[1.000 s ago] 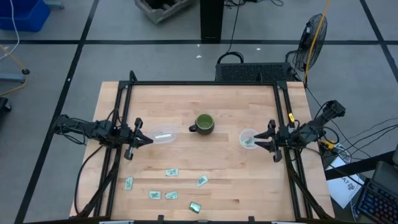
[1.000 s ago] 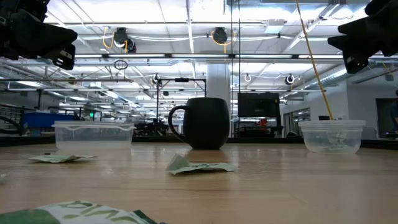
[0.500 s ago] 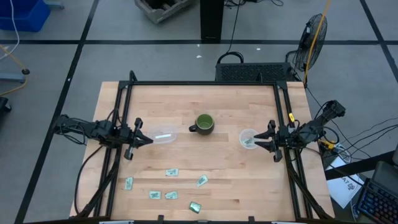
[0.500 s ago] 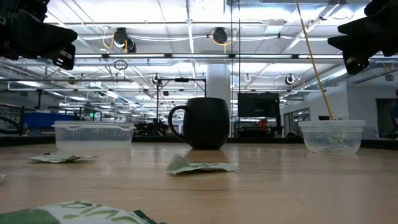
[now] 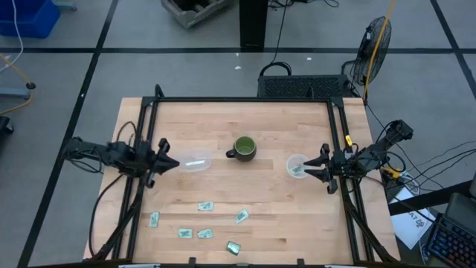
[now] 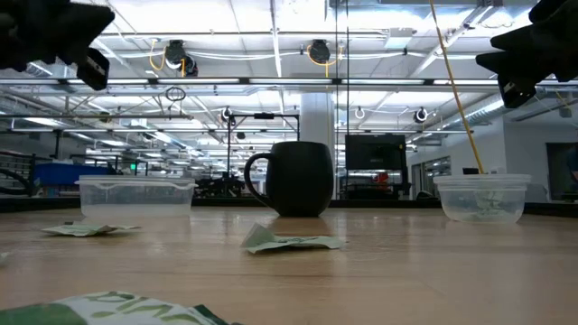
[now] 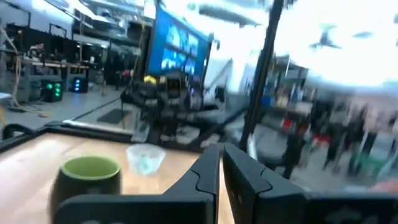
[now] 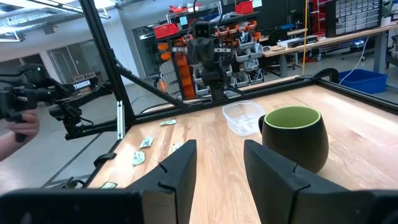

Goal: Pick and place Stevia / Truvia into bins
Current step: Put the stevia packet into the oval transparent container

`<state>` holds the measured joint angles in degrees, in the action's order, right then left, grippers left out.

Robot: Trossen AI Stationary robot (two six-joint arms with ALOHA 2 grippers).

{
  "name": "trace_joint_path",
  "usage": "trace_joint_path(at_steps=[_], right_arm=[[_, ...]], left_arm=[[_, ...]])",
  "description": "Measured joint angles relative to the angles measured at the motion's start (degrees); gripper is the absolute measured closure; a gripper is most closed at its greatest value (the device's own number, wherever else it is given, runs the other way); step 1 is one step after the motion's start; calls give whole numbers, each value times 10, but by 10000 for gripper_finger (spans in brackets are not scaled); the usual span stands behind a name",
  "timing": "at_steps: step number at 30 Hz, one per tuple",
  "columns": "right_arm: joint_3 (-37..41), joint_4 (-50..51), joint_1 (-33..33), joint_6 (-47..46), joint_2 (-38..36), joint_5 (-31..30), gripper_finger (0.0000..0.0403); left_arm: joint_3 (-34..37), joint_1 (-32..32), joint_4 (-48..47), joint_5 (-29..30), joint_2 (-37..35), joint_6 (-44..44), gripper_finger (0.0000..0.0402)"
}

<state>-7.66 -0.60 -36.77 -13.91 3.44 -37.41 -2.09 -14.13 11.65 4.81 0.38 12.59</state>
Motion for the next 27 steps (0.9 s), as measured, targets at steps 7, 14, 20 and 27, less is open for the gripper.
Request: trace_joint_path(at_steps=[7, 14, 20, 27], right_arm=[[0, 0, 0, 0, 0, 0, 277], [0, 0, 0, 0, 0, 0, 277], [0, 0, 0, 0, 0, 0, 277], [0, 0, 0, 0, 0, 0, 277]], left_arm=[[0, -16, 93, -27, 36, 141, 376], [0, -88, 206, 5, 210, 129, 376], [-5, -161, 277, 55, 403, 127, 376], [-128, -228, 193, 90, 598, 133, 376]])
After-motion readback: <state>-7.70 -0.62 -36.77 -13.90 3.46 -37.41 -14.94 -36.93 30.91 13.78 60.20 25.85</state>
